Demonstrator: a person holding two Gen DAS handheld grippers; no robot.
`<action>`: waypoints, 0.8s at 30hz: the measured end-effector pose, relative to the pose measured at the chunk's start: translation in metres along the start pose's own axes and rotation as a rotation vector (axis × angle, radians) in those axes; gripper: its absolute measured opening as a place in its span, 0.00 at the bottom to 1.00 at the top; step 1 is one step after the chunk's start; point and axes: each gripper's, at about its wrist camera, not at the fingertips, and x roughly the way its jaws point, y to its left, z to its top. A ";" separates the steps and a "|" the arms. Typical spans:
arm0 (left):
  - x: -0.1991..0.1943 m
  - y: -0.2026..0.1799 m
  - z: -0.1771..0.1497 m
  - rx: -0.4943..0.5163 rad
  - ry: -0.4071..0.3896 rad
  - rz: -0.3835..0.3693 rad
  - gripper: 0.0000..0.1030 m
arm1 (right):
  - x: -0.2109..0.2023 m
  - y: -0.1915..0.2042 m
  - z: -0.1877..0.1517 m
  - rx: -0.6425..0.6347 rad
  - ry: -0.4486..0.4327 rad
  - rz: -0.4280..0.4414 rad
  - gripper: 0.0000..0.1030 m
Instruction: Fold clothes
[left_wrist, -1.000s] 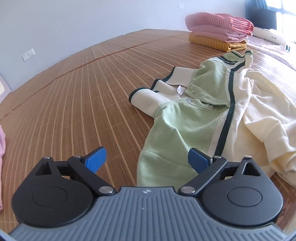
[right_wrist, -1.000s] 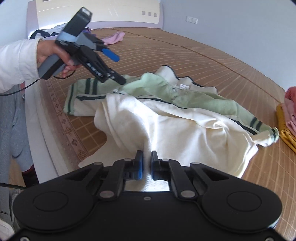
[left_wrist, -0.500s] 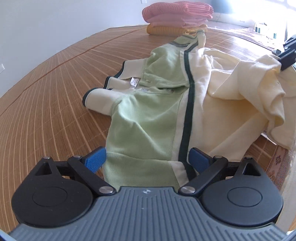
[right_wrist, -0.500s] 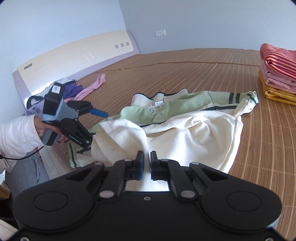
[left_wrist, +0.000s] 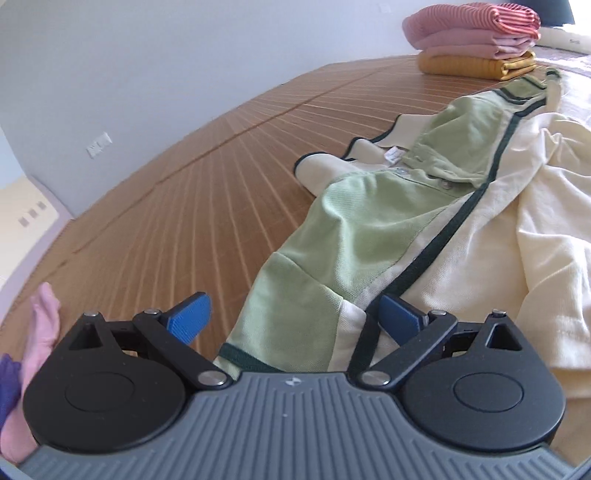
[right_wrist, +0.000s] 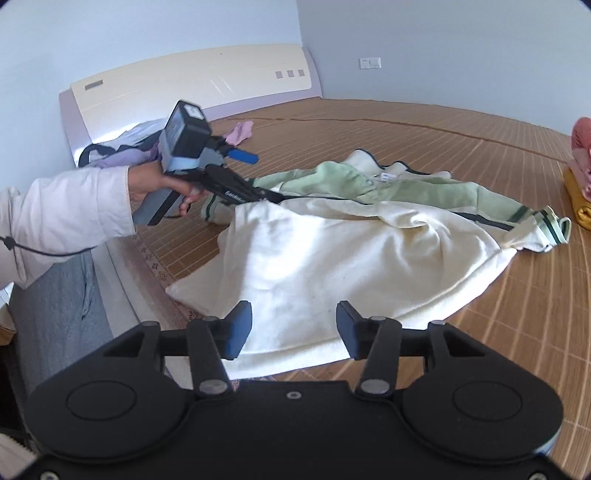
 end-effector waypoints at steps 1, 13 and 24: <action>0.001 0.003 0.003 -0.010 0.010 -0.001 0.97 | 0.009 0.011 0.001 -0.028 0.012 0.004 0.53; -0.003 0.023 0.000 -0.209 0.050 -0.151 0.96 | 0.054 0.044 0.001 -0.135 0.145 0.000 0.17; 0.022 0.019 -0.001 -0.144 0.012 -0.024 0.98 | -0.019 -0.016 -0.020 -0.136 0.277 -0.158 0.05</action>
